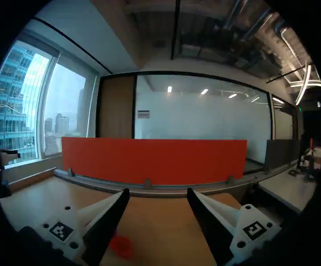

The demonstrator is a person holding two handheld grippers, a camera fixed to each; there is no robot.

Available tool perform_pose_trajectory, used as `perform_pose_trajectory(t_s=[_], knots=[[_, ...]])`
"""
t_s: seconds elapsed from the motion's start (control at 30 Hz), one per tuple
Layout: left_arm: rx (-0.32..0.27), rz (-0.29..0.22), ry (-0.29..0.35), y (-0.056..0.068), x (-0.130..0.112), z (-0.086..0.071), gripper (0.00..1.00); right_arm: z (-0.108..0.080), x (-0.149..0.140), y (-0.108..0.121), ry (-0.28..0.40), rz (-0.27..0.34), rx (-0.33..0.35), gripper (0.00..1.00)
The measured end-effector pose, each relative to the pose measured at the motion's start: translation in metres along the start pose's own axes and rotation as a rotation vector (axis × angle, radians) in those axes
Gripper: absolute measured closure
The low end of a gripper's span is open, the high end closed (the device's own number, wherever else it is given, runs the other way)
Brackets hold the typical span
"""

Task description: Pour water

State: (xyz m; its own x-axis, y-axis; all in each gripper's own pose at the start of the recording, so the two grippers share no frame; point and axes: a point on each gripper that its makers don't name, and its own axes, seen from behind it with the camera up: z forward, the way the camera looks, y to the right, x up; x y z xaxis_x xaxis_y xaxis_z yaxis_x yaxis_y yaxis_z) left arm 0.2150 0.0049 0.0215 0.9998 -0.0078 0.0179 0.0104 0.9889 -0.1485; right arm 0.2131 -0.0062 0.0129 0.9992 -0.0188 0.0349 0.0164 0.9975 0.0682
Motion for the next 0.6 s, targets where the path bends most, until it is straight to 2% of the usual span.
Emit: perform_pose_trajectory(t_s=[0.4,0.6], knots=[[-0.042,-0.007,-0.014,0.007,0.016,0.005,0.00,0.007,0.010,-0.009,-0.010,0.003,0.040,0.00],[-0.129,0.000,-0.014,0.021,0.017,0.006,0.00,0.004,0.007,-0.026,-0.025,-0.003,0.141,0.00]])
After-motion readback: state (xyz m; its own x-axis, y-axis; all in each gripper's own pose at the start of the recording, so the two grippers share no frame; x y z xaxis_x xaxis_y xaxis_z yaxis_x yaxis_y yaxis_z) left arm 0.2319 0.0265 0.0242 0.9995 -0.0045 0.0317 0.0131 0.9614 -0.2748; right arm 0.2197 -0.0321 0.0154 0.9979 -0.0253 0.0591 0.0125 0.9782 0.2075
